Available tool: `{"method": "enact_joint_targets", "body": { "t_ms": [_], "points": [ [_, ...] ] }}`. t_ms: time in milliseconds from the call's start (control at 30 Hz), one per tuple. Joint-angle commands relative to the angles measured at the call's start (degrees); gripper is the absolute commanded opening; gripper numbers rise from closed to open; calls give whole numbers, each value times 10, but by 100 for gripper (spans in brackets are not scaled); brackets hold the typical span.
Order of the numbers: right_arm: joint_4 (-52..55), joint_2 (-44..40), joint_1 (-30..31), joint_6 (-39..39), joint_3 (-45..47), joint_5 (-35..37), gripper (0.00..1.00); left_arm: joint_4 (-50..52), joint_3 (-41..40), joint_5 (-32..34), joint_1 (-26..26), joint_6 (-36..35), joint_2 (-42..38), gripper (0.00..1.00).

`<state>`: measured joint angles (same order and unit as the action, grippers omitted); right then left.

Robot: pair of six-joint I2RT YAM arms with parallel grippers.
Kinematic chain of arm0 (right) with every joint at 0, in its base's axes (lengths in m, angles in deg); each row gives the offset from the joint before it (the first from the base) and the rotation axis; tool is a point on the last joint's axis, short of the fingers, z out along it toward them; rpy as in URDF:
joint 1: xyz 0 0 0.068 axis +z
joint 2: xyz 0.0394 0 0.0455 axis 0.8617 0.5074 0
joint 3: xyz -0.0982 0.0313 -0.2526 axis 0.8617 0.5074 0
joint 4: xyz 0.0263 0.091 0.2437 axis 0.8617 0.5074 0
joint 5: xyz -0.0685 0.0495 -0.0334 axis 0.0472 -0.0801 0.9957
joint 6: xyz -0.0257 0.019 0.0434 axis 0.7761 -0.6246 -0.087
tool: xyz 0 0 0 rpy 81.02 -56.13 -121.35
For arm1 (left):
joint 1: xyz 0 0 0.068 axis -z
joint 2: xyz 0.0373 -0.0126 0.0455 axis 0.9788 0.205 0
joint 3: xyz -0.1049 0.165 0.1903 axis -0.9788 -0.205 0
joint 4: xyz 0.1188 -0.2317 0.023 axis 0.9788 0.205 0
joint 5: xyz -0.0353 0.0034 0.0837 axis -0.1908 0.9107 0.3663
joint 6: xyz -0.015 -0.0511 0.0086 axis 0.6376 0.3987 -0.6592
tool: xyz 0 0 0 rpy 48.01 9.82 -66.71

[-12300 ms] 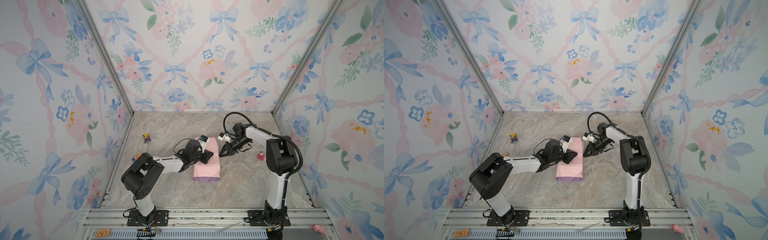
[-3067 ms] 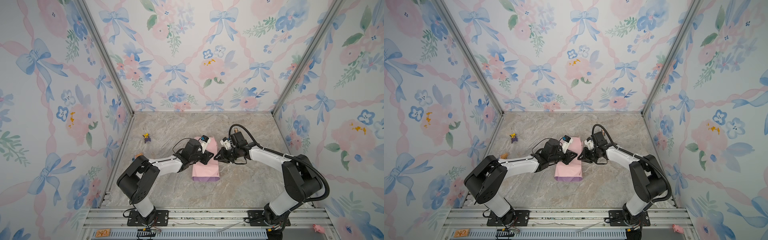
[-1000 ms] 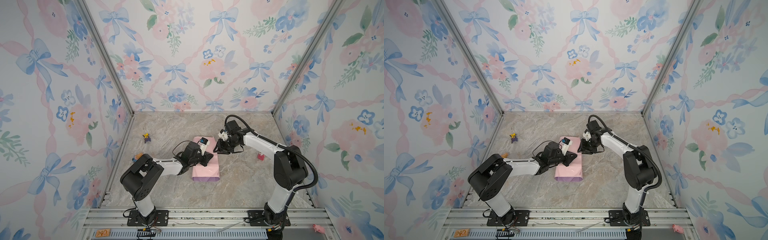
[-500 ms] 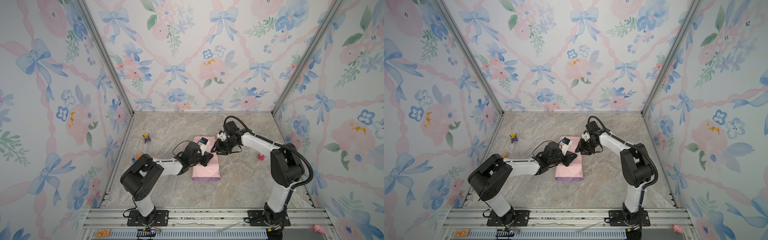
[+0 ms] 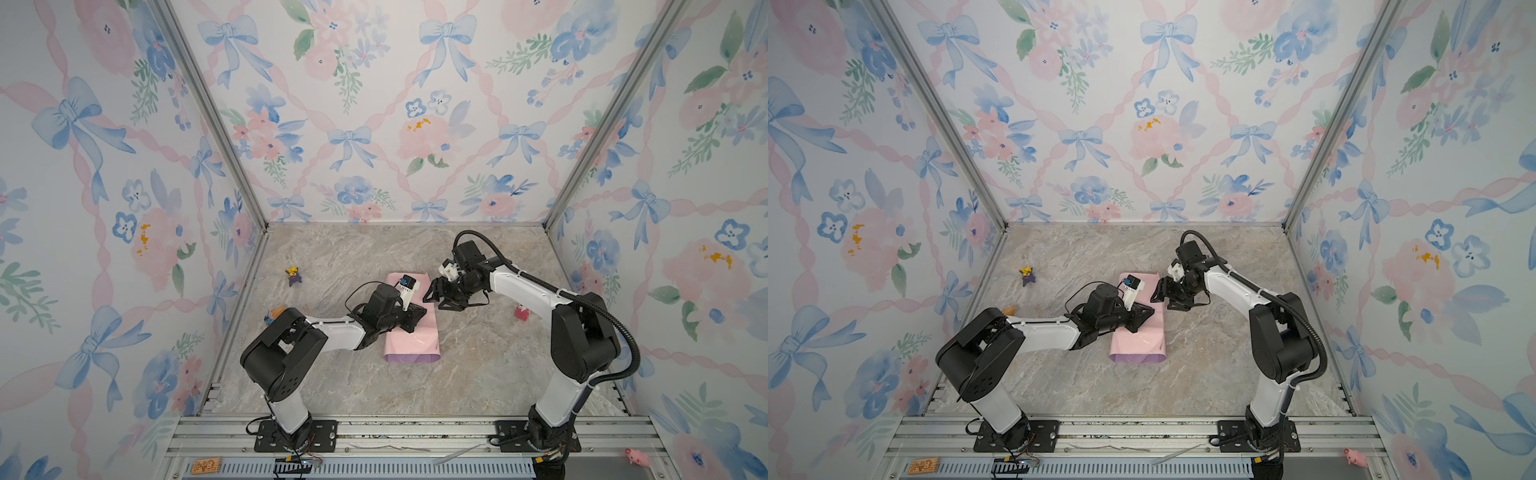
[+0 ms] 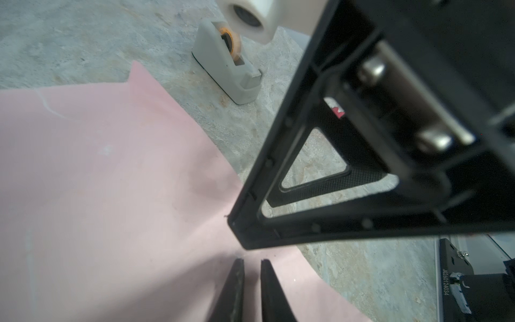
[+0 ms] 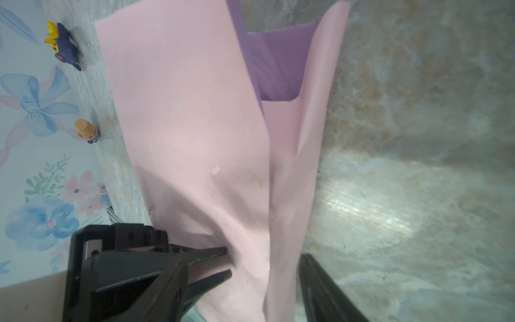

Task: Wrap a gift box in wrapping paper
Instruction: Wrap the gift box with the wrapping paper.

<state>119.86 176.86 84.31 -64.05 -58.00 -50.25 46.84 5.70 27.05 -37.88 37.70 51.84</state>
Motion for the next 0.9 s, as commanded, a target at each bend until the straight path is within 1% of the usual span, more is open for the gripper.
{"method": "enact_joint_targets", "body": {
  "t_ms": [0, 67, 133, 200, 233, 300, 333, 400, 433, 500, 533, 633, 733, 867],
  "points": [
    [1, 31, 3, 2, -16, -13, 66, 80, -21, 21, 1, -3, 18, 16],
    [-13, 38, 3, -3, -17, -24, 64, 81, -21, 21, 1, -3, 17, 17],
    [-21, 45, 6, -6, -18, -30, 60, 81, -21, 21, 0, -3, 17, 17],
    [-23, 48, 6, -7, -15, -30, 53, 80, -21, 20, 1, -3, 17, 16],
    [-24, 47, 5, -7, -13, -30, 47, 81, -21, 21, 1, -3, 18, 16],
    [-26, 44, 5, -8, -9, -27, 39, 81, -21, 21, 0, -3, 17, 17],
    [-26, 41, 4, -10, -7, -28, 38, 80, -21, 21, 1, -4, 18, 17],
    [-25, 38, 4, -10, -6, -29, 40, 81, -21, 21, 1, -3, 18, 16],
    [-24, 35, 3, -11, -6, -30, 43, 81, -20, 20, 0, -3, 18, 16],
    [-23, 26, -1, -13, -6, -30, 59, 80, -20, 20, 0, -3, 19, 16],
    [-24, 20, -4, -14, -6, -30, 61, 81, -20, 20, 1, -3, 18, 16],
    [-30, 8, -14, -18, -2, -33, 61, 80, -21, 20, 1, -4, 17, 16],
    [-39, 15, -18, -21, 0, -44, 60, 80, -20, 20, 1, -3, 17, 16],
    [-62, 30, -15, -30, 4, -55, 54, 80, -20, 20, 1, -3, 16, 16]
  ]
}}
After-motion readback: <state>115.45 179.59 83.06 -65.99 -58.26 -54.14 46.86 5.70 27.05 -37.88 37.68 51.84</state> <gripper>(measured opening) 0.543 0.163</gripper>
